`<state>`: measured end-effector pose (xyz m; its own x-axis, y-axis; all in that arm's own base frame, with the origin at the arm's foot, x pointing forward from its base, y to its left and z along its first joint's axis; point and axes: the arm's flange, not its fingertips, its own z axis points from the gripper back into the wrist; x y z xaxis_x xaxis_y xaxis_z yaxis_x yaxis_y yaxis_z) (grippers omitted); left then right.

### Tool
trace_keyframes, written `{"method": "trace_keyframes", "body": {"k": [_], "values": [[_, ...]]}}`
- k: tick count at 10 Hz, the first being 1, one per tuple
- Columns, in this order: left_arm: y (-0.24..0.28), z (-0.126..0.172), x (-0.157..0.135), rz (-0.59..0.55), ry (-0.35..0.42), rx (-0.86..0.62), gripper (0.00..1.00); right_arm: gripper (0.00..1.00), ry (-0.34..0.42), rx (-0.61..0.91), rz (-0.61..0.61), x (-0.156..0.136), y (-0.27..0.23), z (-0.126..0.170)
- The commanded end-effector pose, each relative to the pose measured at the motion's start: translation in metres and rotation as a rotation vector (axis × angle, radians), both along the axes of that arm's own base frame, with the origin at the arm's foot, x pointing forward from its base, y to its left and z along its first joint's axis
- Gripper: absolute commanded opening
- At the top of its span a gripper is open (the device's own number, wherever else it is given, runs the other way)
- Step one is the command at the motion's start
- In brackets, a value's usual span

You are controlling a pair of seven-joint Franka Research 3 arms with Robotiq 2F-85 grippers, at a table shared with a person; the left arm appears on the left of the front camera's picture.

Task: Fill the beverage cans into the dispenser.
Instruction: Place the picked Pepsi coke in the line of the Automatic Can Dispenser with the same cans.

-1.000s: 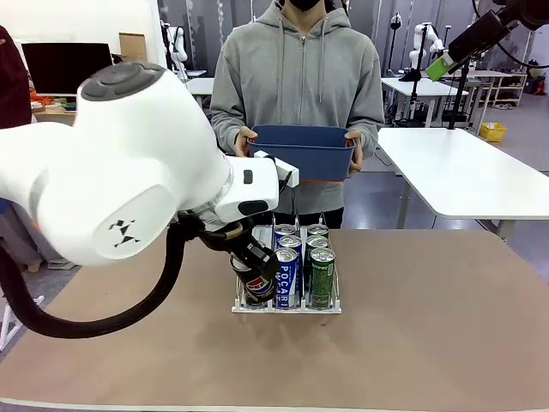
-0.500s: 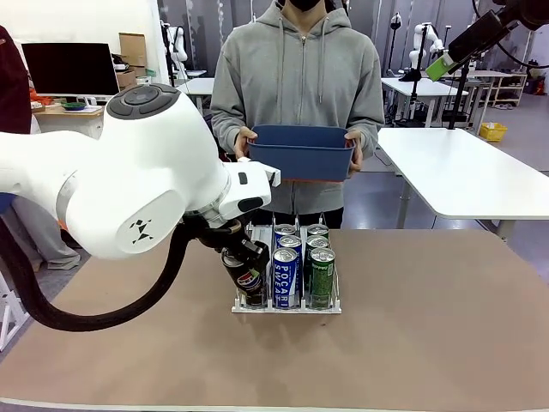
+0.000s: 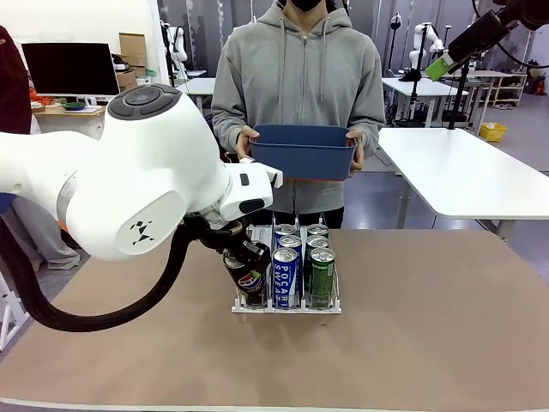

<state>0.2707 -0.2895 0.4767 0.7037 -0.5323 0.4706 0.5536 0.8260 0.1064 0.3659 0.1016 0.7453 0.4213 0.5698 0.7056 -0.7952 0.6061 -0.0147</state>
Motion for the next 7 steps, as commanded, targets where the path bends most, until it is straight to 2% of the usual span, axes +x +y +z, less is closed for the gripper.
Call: {"method": "trace_keyframes", "body": {"k": [1, 5, 7], "values": [[0.001, 0.001, 0.001, -0.016, -0.006, 0.006, 0.57, 0.91, 0.007, -0.001, 0.004, -0.001, -0.001, 0.0], [0.0, 0.0, 0.0, 0.0, 0.0, 0.0, 0.57, 0.91, 0.007, -0.001, 0.004, -0.001, -0.001, 0.0], [-0.005, -0.016, 0.011, 0.084, 0.03, -0.007, 0.57, 0.91, 0.007, -0.001, 0.004, -0.001, -0.001, 0.0]]}}
